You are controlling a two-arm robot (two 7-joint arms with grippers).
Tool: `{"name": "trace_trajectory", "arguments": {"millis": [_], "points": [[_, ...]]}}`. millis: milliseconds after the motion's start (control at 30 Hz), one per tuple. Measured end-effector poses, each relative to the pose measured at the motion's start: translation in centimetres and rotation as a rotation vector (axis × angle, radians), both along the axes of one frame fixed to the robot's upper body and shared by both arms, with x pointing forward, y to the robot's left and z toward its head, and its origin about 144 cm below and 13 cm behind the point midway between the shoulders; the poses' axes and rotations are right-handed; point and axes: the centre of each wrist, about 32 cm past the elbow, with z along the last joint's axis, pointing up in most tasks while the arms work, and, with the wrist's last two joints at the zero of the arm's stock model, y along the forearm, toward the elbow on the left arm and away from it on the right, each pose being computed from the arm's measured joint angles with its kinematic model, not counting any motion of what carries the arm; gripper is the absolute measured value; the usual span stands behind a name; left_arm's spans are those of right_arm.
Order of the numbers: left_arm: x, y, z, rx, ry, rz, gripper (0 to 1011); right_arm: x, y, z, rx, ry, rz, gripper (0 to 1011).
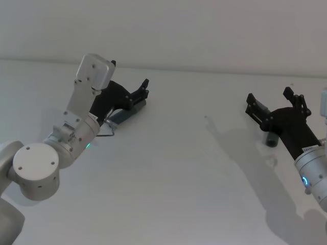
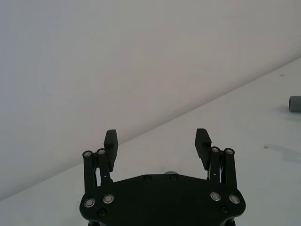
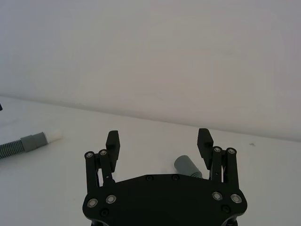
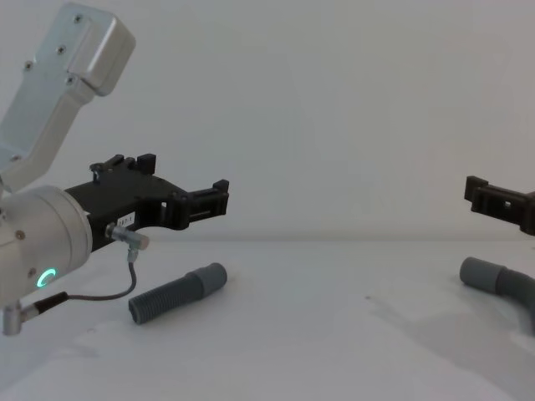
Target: Use both hands to pick up one end of the pipe from the table, align the ends, and insert them.
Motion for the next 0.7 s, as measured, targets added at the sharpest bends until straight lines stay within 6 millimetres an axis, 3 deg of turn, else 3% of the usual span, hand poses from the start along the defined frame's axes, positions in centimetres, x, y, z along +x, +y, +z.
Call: {"name": "trace_trajectory", "arguments": {"millis": [700], "points": [[0.0, 0.0, 0.0, 0.0, 0.0, 0.0, 1001, 0.0, 0.0, 0.0, 0.0, 0.0, 0.0, 1010]]}}
